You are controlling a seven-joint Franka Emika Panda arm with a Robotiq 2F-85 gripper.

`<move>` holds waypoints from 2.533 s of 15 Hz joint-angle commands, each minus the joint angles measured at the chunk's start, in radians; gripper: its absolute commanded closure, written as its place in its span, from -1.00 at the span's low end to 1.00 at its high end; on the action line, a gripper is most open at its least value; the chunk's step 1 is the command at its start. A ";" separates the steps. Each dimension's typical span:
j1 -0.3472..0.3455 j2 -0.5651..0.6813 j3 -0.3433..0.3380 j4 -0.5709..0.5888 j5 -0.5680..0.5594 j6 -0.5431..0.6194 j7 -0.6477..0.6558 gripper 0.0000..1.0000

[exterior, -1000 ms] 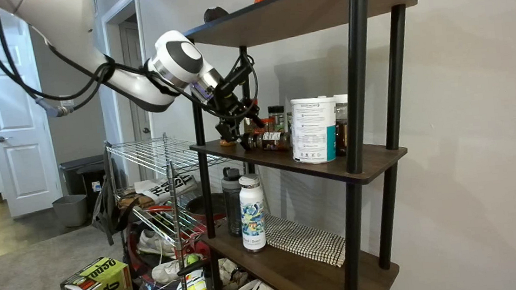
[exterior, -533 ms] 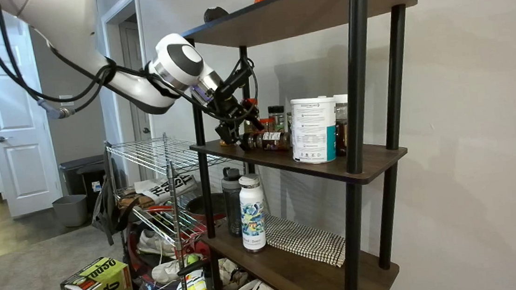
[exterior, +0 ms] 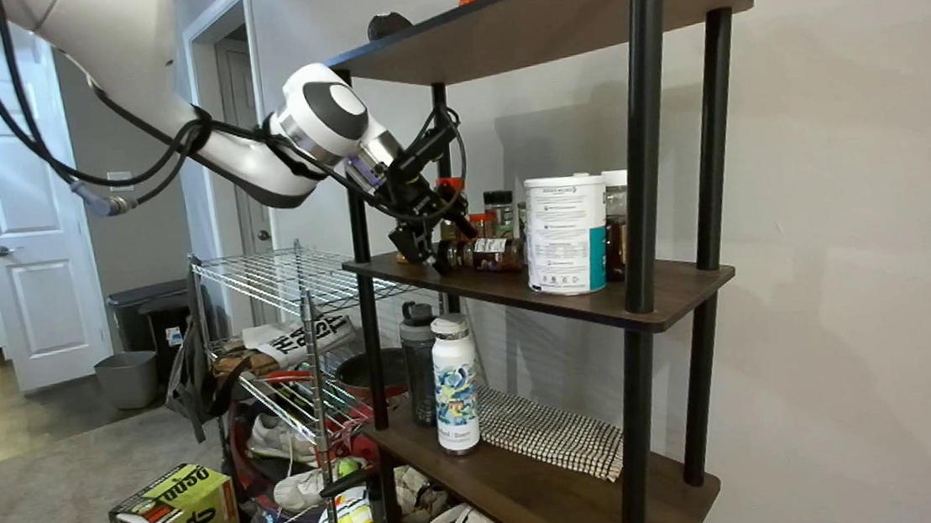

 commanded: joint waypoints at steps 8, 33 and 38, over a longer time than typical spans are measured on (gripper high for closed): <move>0.000 0.019 0.007 0.020 -0.033 -0.018 0.005 -0.46; 0.000 -0.023 0.013 -0.011 -0.035 0.043 0.036 0.36; -0.004 -0.031 0.016 -0.017 -0.001 0.074 0.026 0.36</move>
